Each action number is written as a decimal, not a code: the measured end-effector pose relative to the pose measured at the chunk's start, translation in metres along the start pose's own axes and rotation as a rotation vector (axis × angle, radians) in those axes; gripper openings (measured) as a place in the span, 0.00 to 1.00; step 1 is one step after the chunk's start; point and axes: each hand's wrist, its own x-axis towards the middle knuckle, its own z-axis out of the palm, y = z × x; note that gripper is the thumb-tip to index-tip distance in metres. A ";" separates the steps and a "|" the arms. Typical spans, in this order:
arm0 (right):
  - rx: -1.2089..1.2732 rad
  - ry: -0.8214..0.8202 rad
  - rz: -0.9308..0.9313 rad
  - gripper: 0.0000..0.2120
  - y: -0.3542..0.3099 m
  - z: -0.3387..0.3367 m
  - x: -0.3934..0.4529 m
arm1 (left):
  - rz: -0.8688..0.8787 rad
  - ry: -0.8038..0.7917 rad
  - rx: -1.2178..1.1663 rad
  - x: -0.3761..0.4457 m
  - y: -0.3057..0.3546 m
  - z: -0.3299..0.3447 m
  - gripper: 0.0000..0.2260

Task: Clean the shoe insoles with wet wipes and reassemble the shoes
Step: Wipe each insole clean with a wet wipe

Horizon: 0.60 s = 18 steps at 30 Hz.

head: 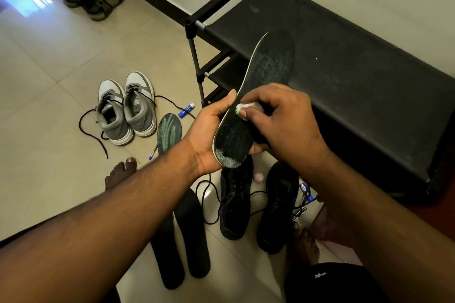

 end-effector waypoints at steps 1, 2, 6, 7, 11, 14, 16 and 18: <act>0.022 0.013 0.010 0.04 -0.001 0.002 -0.001 | -0.001 0.005 -0.003 0.000 0.001 0.000 0.26; 0.050 0.003 0.003 0.04 -0.004 0.004 -0.003 | -0.007 0.018 -0.009 0.000 0.003 0.000 0.25; 0.165 -0.241 -0.136 0.06 -0.019 0.013 -0.013 | 0.030 0.092 -0.048 0.000 0.013 -0.006 0.21; 0.173 -0.299 -0.159 0.06 -0.021 0.012 -0.013 | 0.053 0.108 -0.067 0.000 0.015 -0.007 0.20; 0.122 -0.254 -0.078 0.05 -0.014 0.008 -0.009 | 0.061 0.100 -0.072 0.001 0.015 -0.007 0.23; 0.038 -0.028 0.051 0.03 -0.005 0.008 -0.008 | 0.066 0.072 -0.075 0.003 0.011 -0.004 0.25; 0.036 0.004 0.057 0.03 -0.007 0.010 -0.010 | 0.069 0.056 -0.091 0.004 0.010 -0.004 0.25; 0.054 -0.057 -0.020 0.04 -0.015 0.014 -0.015 | 0.082 0.049 -0.113 0.004 0.015 -0.006 0.27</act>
